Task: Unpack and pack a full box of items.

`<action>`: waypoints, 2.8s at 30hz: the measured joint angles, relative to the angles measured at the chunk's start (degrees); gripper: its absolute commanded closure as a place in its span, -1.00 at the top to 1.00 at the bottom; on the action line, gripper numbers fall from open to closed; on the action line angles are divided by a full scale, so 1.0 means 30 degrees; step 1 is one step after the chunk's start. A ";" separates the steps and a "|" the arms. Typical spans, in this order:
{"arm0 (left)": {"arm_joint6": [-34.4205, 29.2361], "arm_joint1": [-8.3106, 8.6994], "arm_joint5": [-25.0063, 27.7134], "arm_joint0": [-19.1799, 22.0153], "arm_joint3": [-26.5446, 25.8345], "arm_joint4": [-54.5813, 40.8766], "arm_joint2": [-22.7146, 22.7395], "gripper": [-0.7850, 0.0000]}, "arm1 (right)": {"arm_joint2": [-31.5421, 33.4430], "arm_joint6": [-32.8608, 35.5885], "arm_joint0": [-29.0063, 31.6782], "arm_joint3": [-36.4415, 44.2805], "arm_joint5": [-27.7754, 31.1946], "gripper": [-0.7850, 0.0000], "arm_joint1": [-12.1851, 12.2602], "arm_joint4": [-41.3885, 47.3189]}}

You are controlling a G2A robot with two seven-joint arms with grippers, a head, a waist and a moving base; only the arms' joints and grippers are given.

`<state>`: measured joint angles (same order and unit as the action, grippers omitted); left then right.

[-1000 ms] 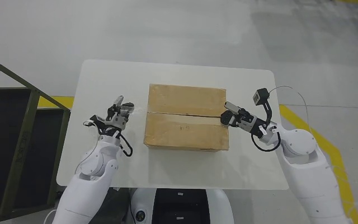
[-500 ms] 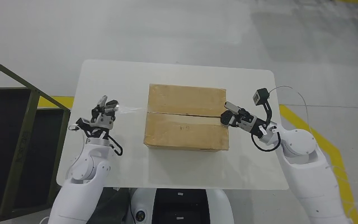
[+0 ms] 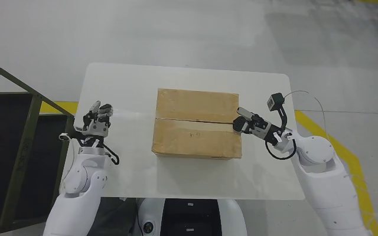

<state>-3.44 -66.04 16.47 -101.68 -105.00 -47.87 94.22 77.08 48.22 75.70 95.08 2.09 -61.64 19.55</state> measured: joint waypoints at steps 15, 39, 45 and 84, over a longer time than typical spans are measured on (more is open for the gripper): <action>0.0570 -0.0324 0.0285 -0.0541 -0.0857 0.0806 0.0487 -0.80 | 0.0000 0.0000 0.0000 0.0000 0.0000 1.00 0.0000 0.0000; -0.0936 -0.0607 -0.1563 -0.1029 0.0911 0.0612 0.1730 -0.54 | 0.0000 0.0000 0.0000 0.0000 0.0000 1.00 0.0000 0.0000; -0.1230 -0.0666 -0.1824 -0.1362 0.1054 0.0549 0.2196 -0.51 | 0.0000 0.0000 0.0000 0.0000 0.0000 1.00 0.0000 0.0000; -0.5778 -0.0998 -0.4082 -0.2786 -0.0141 0.3222 0.0400 -0.14 | 0.0000 0.0000 0.0000 0.0000 0.0000 1.00 0.0000 0.0000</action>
<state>-20.78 -69.03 4.23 -110.04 -105.42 -38.21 95.42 77.08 48.22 75.70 95.08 2.09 -61.64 19.55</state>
